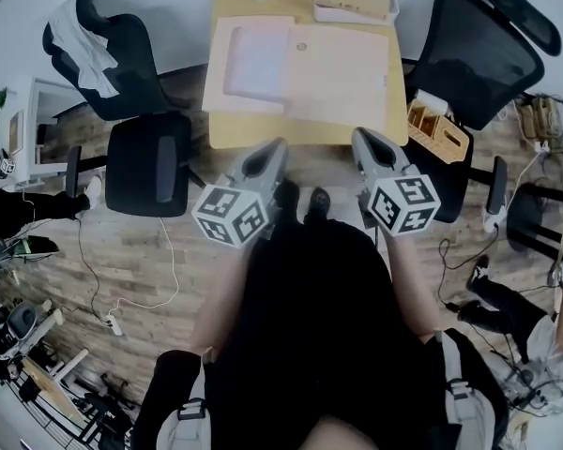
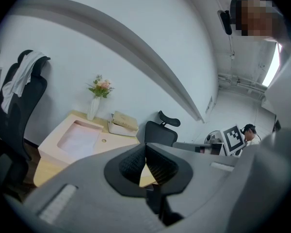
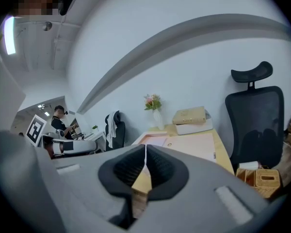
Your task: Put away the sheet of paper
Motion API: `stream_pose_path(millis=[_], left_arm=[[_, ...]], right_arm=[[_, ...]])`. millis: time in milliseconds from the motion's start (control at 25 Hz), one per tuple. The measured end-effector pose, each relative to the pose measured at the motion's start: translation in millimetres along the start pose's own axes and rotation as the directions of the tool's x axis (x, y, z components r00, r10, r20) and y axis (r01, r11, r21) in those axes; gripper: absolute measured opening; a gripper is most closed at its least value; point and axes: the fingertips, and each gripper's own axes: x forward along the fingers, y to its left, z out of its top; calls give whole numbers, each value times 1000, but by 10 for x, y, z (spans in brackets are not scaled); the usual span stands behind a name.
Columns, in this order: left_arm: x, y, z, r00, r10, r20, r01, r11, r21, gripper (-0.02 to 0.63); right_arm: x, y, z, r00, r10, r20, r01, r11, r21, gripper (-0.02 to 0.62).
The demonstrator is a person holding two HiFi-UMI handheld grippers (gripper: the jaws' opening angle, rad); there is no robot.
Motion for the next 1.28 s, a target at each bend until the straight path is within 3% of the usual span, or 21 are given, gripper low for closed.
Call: stream_pose_path(millis=[440, 1280], left_arm=[[-276, 126, 56, 998, 60, 37, -60, 998, -15, 9], [-239, 17, 32, 999, 45, 27, -45, 999, 0, 9]], right_arm=[[-88, 256, 135, 998, 66, 8, -65, 990, -122, 3], [-160, 247, 129, 998, 67, 7, -65, 991, -115, 3]])
